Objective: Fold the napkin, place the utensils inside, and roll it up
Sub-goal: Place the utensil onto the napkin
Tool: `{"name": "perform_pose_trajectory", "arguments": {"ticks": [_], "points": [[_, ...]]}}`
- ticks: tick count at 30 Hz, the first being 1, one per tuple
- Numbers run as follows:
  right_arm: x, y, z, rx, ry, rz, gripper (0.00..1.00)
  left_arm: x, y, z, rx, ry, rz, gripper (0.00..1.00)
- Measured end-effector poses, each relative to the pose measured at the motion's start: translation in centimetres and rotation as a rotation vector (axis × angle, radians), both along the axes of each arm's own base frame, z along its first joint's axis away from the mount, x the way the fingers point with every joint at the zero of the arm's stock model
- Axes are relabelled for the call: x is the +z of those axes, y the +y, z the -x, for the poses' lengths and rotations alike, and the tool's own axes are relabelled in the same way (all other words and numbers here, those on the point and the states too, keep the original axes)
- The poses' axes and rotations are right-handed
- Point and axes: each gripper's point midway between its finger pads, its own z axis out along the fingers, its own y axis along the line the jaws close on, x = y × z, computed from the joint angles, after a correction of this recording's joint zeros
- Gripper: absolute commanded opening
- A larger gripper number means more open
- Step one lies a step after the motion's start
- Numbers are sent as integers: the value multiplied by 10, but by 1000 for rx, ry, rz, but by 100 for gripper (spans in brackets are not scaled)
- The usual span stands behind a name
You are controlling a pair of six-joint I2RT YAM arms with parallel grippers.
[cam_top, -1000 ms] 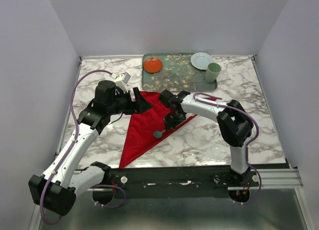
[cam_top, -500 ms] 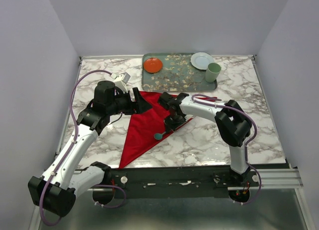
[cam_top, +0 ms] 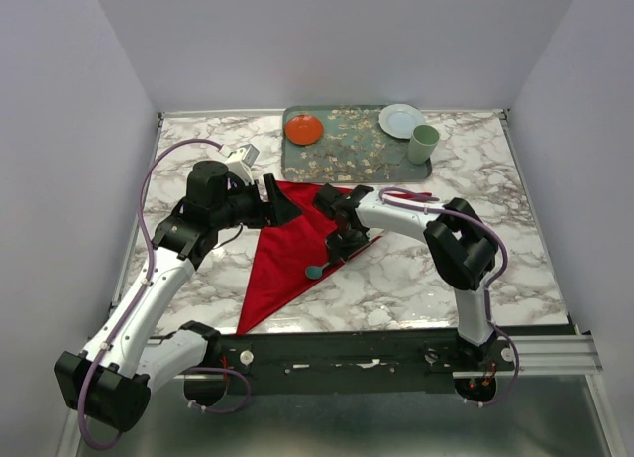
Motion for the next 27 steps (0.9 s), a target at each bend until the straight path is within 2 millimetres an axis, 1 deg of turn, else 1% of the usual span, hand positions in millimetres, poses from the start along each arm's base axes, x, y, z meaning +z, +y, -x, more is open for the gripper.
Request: {"name": "perform_pose_trajectory", "arguments": {"ticks": [2, 3, 5, 6, 7, 10, 12, 13, 17, 19, 20, 21, 22, 23, 24, 25, 26, 27], "points": [[0, 0, 0, -2, 0, -1, 12, 0, 0, 0, 0, 0, 0, 86], [0, 0, 0, -3, 0, -1, 20, 0, 0, 0, 0, 0, 0, 86], [0, 0, 0, -3, -1, -2, 32, 0, 0, 0, 0, -1, 0, 86], [0, 0, 0, -4, -1, -1, 47, 0, 0, 0, 0, -1, 0, 86], [0, 1, 0, -4, -1, -2, 51, 0, 0, 0, 0, -1, 0, 86], [0, 2, 1, 14, -7, 0, 59, 0, 0, 0, 0, -1, 0, 86], [-1, 2, 2, 38, -16, 7, 61, 0, 0, 0, 0, 0, 0, 86], [-1, 3, 3, 46, -22, 9, 64, 0, 0, 0, 2, 0, 0, 86], [5, 4, 0, 131, -73, 31, 72, -1, 7, -4, 23, 2, -4, 87], [16, 6, -2, 202, -128, 46, 77, -2, 13, -6, 44, 7, -11, 87], [22, 6, -3, 231, -161, 56, 78, -3, 20, -9, 73, 11, -23, 99], [30, 6, -4, 279, -206, 72, 79, -3, 26, -11, 99, 16, -33, 99], [45, 8, -3, 350, -273, 86, 79, -2, 33, -14, 133, 14, -44, 99], [59, 11, -3, 414, -336, 90, 79, 1, 45, -20, 188, 10, -58, 99], [75, 16, -1, 526, -416, 91, 80, 2, 52, -23, 222, 7, -68, 99], [90, 22, 1, 589, -484, 71, 82, 3, 60, -25, 261, 2, -79, 99], [100, 28, 1, 655, -555, 53, 83, 4, 71, -28, 310, 0, -87, 99], [110, 32, 8, 770, -625, 34, 84, 5, 79, -29, 348, -2, -93, 99]]}}
